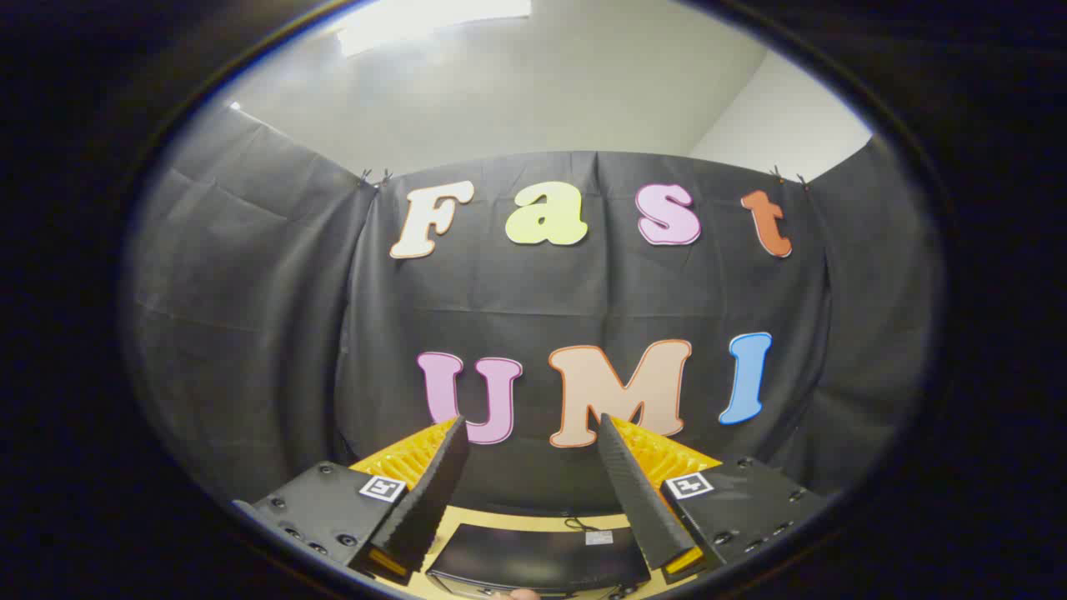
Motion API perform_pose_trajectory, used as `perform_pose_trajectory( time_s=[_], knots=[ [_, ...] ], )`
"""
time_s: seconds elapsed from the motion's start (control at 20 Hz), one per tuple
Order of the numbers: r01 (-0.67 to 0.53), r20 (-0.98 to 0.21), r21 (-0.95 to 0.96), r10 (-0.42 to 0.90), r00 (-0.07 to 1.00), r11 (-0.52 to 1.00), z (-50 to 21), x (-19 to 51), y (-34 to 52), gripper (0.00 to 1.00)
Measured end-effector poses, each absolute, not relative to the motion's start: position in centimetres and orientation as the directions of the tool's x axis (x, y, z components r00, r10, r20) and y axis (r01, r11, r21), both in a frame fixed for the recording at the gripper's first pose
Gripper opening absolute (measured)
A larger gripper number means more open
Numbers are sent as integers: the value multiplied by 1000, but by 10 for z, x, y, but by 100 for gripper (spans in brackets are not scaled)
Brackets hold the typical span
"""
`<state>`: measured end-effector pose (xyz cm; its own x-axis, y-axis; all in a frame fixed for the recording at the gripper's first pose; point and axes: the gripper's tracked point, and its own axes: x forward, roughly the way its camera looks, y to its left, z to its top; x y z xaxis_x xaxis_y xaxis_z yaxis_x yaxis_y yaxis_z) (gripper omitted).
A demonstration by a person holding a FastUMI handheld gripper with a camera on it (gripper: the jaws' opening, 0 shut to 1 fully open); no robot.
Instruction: Open the toaster oven, put the food inside, and close the toaster oven door.
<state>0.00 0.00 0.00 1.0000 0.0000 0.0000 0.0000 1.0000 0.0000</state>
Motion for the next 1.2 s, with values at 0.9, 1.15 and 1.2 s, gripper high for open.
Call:
perform_pose_trajectory(
  time_s=[0.9, 1.15, 1.2],
  knots=[
    [-8, -67, -23, 6, 998, 1000, -40, 14, 7, 98],
    [26, -155, -63, -36, 987, 998, -115, 22, 8, 98],
    [32, -173, -77, -45, 984, 997, -133, 24, 7, 98]
  ],
)
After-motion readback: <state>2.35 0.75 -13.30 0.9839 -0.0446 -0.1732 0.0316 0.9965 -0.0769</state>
